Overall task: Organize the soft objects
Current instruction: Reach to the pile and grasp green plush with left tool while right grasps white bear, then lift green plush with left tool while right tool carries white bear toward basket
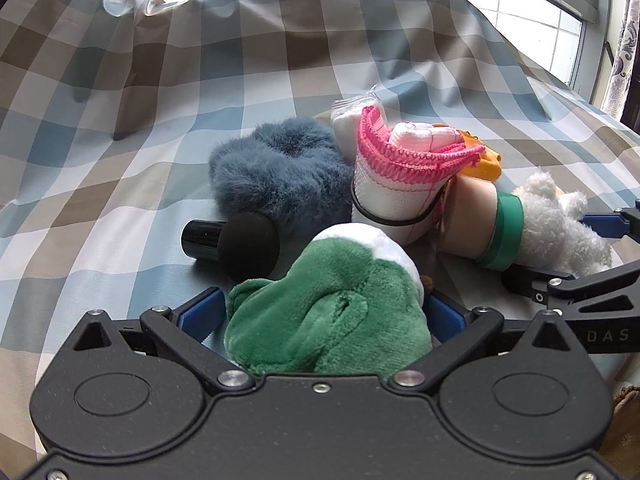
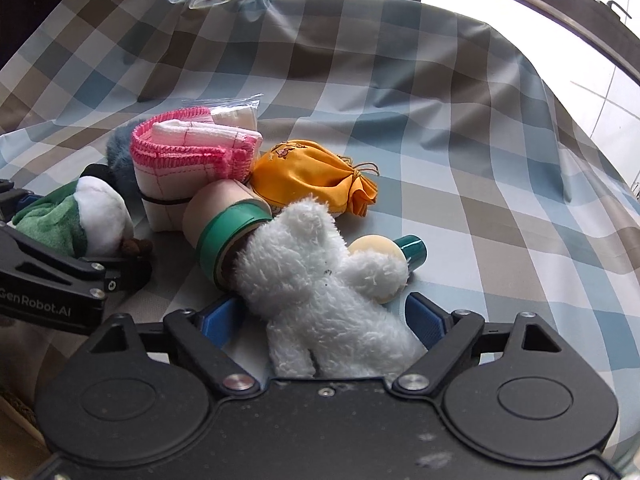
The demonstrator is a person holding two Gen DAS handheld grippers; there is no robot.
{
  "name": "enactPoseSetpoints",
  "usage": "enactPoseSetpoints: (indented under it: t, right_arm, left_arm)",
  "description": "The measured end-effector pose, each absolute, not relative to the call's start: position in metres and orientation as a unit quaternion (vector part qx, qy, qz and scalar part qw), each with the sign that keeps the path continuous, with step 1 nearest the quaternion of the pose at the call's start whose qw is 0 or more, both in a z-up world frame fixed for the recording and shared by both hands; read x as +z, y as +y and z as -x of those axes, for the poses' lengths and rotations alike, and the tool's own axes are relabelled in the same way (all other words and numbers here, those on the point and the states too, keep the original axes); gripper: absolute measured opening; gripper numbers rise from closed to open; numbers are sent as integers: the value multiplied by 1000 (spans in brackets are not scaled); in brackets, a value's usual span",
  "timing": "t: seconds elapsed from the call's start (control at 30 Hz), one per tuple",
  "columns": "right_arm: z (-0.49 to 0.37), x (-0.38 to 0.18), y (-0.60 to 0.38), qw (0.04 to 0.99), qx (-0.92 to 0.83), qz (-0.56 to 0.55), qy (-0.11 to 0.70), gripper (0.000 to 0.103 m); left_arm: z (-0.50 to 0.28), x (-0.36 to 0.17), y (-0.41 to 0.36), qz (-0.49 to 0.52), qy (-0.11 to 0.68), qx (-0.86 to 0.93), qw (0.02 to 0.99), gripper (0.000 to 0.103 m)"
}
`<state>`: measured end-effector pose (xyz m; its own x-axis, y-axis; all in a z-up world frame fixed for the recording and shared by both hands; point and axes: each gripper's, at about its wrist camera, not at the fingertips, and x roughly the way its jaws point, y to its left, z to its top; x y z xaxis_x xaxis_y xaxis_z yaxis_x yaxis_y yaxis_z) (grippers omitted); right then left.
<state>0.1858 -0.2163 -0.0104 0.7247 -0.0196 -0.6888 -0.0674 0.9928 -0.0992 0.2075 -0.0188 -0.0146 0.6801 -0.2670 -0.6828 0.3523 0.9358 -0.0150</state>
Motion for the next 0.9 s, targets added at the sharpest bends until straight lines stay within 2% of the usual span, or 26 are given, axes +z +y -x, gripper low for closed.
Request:
enactPoseSetpoints:
  t: [0.2,0.43,0.6,0.7,0.77,0.83,0.9]
  right_arm:
    - [-195,-16,-231,923,14,9,385,101]
    - [-197,-17,-231,925,19,7,380,100]
    - [-192,-15,-225,928,36,15,370,83]
    - [-190,-13,-224,929,34,17,367,72]
    - [-189,-12,-228,929,30,10,368,65]
    - [-189,-10,-232,930,23,4,368,55]
    - [-189,-9,-236,930,16,-3,368,52]
  left_arm:
    - [-207,-15,-21,-60,359,-169,916,100]
    - [-209,-15,-20,-57,356,-171,917,100]
    - [-208,-14,-19,-51,355,-173,917,97]
    - [-206,-12,-16,-46,347,-166,922,83]
    - [-206,-11,-14,-44,343,-165,924,81]
    - [-205,-11,-14,-43,340,-164,925,65]
    - [-204,-10,-15,-49,332,-160,928,63]
